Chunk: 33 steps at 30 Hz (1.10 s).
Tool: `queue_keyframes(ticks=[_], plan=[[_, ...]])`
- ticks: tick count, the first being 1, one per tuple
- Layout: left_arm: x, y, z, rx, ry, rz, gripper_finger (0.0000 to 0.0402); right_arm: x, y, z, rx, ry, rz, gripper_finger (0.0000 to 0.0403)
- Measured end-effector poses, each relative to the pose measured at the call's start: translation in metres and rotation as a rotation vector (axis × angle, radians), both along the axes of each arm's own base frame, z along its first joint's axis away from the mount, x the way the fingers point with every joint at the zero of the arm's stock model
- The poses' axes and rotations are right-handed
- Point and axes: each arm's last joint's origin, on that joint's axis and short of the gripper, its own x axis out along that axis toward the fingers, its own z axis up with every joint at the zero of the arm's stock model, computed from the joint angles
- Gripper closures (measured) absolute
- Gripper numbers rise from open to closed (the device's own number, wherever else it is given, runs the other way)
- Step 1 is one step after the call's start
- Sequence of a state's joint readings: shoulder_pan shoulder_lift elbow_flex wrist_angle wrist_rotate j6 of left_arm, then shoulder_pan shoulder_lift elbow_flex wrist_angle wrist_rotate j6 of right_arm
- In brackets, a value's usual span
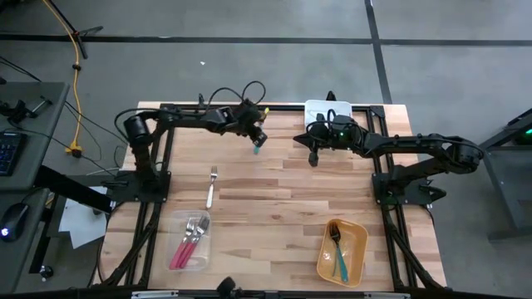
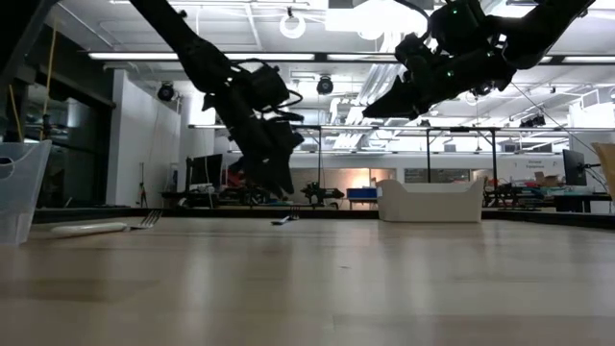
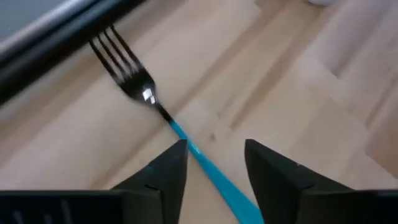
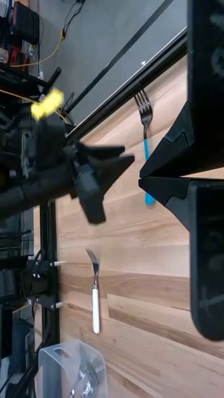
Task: Sort silverware by color (type)
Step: Put the blue fork into the yellow bin
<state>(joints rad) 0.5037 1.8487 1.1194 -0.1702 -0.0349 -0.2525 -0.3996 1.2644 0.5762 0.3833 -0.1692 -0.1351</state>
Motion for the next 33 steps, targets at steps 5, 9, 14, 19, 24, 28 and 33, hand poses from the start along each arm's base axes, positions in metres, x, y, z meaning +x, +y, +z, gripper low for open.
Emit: queue_keyframes(ticks=[5,9,14,19,24,28,33], plan=[[0.009,0.021,-0.003,0.012,0.030,0.032,0.0219,0.000,0.000,0.000,0.003,-0.001,-0.001,0.0403],[0.015,0.034,-0.006,-0.008,0.077,0.048,0.0215,0.000,0.000,0.000,0.003,0.000,-0.001,0.0403],[0.024,0.043,-0.016,-0.038,0.150,0.030,0.0219,0.000,0.000,-0.001,0.006,0.006,0.000,0.0403],[0.030,0.047,-0.024,-0.053,0.200,0.007,0.0225,0.000,0.000,-0.001,0.008,0.008,0.004,0.0403],[0.027,0.050,-0.031,-0.082,0.230,0.013,0.0247,-0.001,0.000,-0.002,0.012,0.017,0.003,0.0403],[0.024,0.054,-0.031,-0.089,0.230,-0.018,0.0275,-0.001,0.000,-0.002,0.014,0.021,0.003,0.0403],[0.020,0.055,-0.032,-0.094,0.266,-0.060,0.0333,-0.001,0.000,-0.003,0.015,0.025,0.003,0.0403]])
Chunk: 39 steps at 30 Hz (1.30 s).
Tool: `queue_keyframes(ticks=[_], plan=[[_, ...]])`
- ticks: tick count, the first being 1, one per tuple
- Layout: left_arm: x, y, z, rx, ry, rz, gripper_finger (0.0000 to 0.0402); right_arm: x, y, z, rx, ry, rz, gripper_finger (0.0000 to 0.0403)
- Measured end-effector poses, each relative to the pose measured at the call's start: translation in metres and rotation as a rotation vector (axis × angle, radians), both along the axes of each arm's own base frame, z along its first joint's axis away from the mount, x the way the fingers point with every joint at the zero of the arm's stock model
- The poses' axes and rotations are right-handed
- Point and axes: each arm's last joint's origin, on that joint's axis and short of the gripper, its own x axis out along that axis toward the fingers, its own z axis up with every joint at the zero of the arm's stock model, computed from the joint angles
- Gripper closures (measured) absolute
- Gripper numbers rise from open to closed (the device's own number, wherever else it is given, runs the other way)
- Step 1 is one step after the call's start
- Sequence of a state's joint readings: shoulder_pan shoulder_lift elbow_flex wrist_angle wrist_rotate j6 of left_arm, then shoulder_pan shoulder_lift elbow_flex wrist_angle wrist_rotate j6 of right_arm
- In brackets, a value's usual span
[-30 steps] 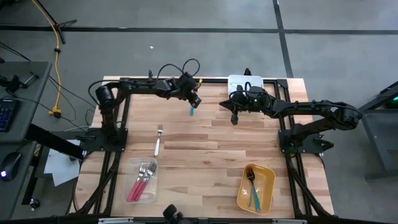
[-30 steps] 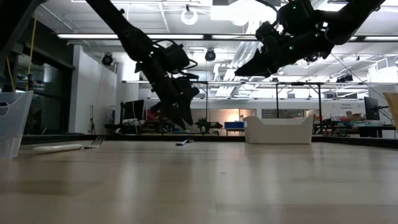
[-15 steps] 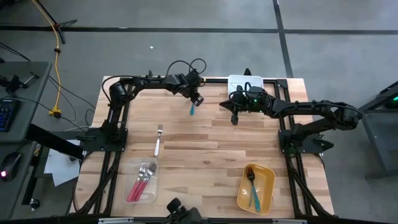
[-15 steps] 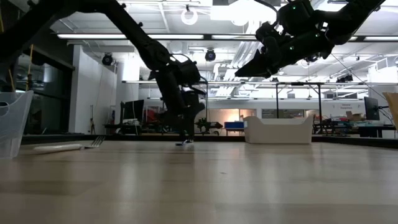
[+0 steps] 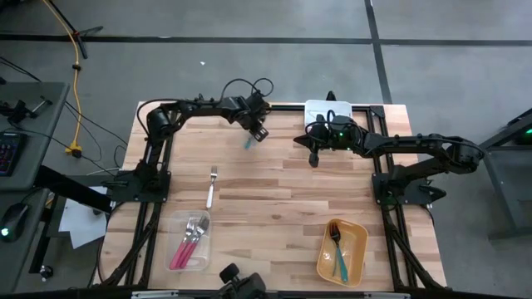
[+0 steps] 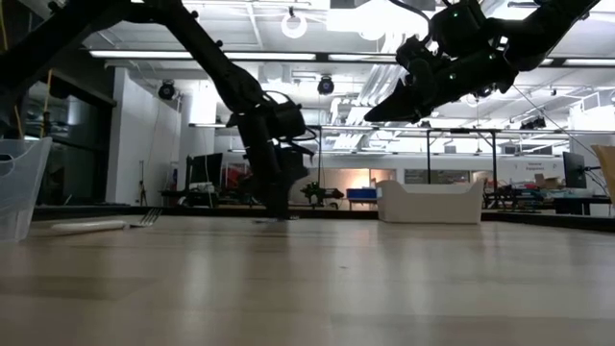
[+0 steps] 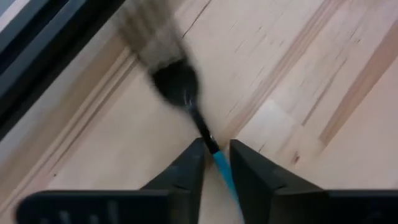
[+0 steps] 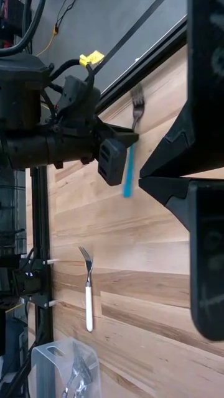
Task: Sort silverware by color (type)
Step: Put the blue fork into the yellow bin
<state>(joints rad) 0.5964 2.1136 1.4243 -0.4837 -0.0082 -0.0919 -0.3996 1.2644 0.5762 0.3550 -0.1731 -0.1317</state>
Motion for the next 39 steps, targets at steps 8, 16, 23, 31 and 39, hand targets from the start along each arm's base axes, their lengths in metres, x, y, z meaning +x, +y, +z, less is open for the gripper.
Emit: queue_keyframes(ticks=[8,16,23,31,39], plan=[[-0.004,-0.006,0.006,-0.019,0.024,-0.087,0.0391,0.000,0.000,-0.001,0.005,0.010,-0.001,0.0403],[-0.016,-0.027,0.029,0.020,-0.080,-0.131,0.0398,0.000,0.000,-0.001,0.006,0.013,-0.001,0.0403],[-0.041,-0.058,0.052,0.046,-0.427,-0.086,0.0399,0.000,0.000,0.000,0.081,-0.021,-0.031,0.0402],[-0.051,-0.095,0.057,0.126,-0.855,0.022,0.0400,0.023,0.026,-0.015,0.214,-0.044,-0.098,0.0392],[-0.038,-0.119,0.077,0.292,-1.043,0.032,0.0400,0.039,0.052,-0.019,0.213,-0.184,-0.305,0.0280]])
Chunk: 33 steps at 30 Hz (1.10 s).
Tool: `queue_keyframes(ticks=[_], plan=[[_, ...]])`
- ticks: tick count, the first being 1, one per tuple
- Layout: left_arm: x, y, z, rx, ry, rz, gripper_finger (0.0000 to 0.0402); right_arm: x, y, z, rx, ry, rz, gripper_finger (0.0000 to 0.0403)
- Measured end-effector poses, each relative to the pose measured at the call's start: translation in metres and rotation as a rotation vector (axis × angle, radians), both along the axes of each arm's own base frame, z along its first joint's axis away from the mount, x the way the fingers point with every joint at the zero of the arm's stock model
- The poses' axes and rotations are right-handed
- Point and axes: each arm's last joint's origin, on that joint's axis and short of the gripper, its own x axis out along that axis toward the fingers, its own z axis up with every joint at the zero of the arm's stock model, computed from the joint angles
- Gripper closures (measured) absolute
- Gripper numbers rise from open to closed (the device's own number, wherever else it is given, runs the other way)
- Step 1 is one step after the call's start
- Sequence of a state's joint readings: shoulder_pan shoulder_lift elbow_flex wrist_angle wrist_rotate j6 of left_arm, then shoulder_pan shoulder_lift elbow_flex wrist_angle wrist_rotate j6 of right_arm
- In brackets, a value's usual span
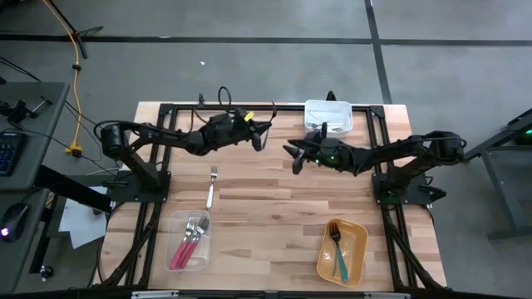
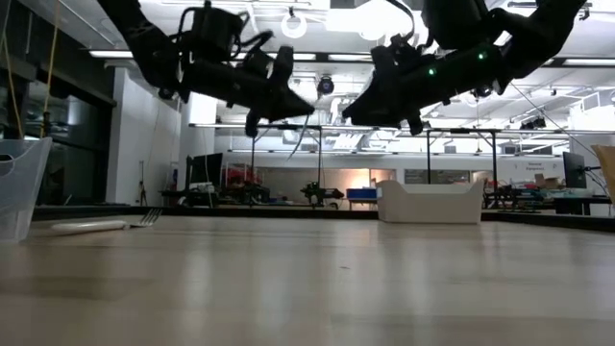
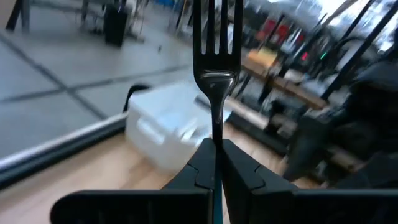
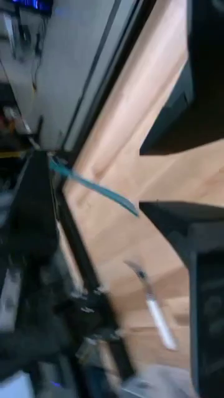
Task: Sort silverware by color (type)
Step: Put the blue fork into the yellow bin
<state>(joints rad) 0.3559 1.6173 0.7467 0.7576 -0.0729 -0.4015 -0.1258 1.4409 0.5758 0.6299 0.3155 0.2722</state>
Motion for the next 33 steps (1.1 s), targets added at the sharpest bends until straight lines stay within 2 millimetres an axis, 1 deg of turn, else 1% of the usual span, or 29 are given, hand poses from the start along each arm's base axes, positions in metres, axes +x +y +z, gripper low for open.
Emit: queue_keyframes(ticks=[4,7,9,12,17,24,27,29,31,33], plan=[[0.003,-0.006,0.006,0.018,-0.063,0.010,0.0400,0.001,0.003,0.005,0.027,-0.077,-0.044,0.0236],[0.005,-0.012,0.010,0.041,-0.093,0.018,0.0400,0.002,0.003,0.008,0.029,-0.114,-0.045,0.0222],[0.006,-0.016,0.012,0.060,-0.106,0.026,0.0400,0.002,0.003,0.010,0.034,-0.128,-0.048,0.0220],[0.008,-0.022,0.014,0.082,-0.116,0.041,0.0400,0.008,0.002,0.020,0.029,-0.152,-0.047,0.0219],[0.009,-0.029,0.020,0.107,-0.178,0.043,0.0400,0.027,0.000,0.033,-0.022,-0.113,-0.042,0.0219],[0.010,-0.035,0.024,0.121,-0.218,0.030,0.0400,0.051,-0.004,0.044,-0.031,-0.046,-0.085,0.0219],[0.011,-0.037,0.025,0.125,-0.229,0.024,0.0400,0.057,-0.007,0.045,-0.030,-0.020,-0.097,0.0226],[0.011,-0.038,0.026,0.133,-0.231,0.020,0.0400,0.058,-0.009,0.045,-0.020,0.009,-0.104,0.0241],[0.011,-0.039,0.026,0.142,-0.232,0.017,0.0400,0.060,-0.012,0.044,-0.009,0.019,-0.113,0.0265],[0.011,-0.040,0.026,0.145,-0.229,0.017,0.0401,0.060,-0.012,0.044,-0.012,0.024,-0.119,0.0298]])
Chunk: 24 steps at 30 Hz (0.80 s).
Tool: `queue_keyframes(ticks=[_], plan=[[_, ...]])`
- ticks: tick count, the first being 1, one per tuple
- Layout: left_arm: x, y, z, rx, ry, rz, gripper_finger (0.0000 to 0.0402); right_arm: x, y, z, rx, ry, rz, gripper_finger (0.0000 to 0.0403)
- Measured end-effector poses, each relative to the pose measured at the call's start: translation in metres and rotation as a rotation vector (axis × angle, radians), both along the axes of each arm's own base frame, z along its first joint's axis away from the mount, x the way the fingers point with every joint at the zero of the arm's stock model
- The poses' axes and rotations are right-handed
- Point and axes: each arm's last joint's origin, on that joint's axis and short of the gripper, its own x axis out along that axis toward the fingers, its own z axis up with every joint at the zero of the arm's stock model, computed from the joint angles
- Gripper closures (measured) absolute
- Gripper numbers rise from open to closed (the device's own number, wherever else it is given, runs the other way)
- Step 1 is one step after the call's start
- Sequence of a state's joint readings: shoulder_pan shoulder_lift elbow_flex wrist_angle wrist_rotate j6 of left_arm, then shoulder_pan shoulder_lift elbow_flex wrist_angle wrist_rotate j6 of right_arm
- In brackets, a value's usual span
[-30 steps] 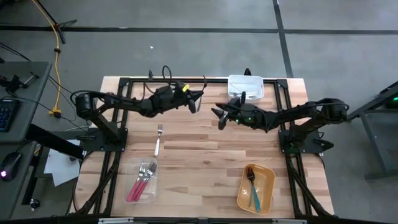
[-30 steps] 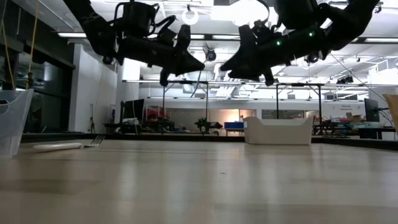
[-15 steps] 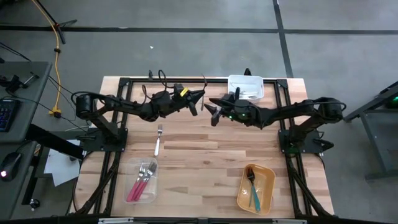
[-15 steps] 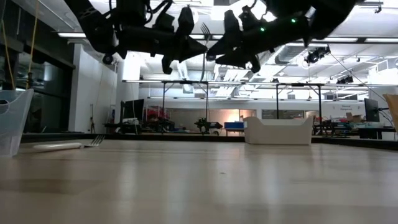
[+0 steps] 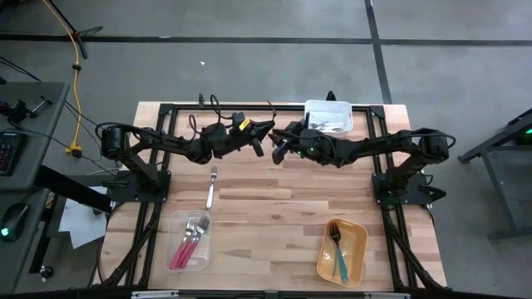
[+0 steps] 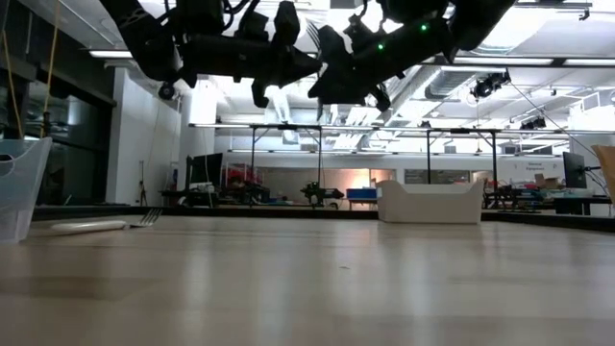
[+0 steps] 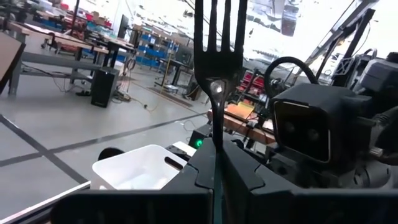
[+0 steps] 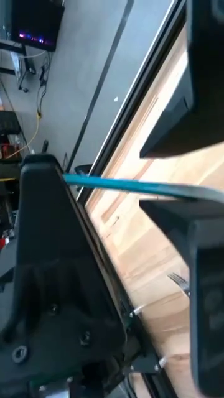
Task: Sort silverware by color (type)
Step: Put the blue fork into the yellow bin
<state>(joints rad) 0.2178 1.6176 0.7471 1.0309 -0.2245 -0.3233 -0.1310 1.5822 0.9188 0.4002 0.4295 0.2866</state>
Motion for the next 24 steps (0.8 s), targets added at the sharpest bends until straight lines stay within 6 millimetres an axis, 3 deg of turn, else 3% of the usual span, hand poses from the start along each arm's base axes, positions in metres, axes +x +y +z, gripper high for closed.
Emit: queue_keyframes(ticks=[5,14,24], plan=[[0.000,-0.001,0.000,0.007,0.006,-0.002,0.0401,0.001,0.000,-0.001,-0.032,0.025,0.003,0.0391],[0.002,-0.003,-0.007,0.038,0.104,-0.066,0.0366,-0.004,0.010,0.001,-0.040,0.070,0.030,0.0398],[0.005,-0.023,-0.025,0.117,0.292,-0.226,0.0302,-0.034,0.038,0.021,0.053,0.166,0.083,0.0401]])
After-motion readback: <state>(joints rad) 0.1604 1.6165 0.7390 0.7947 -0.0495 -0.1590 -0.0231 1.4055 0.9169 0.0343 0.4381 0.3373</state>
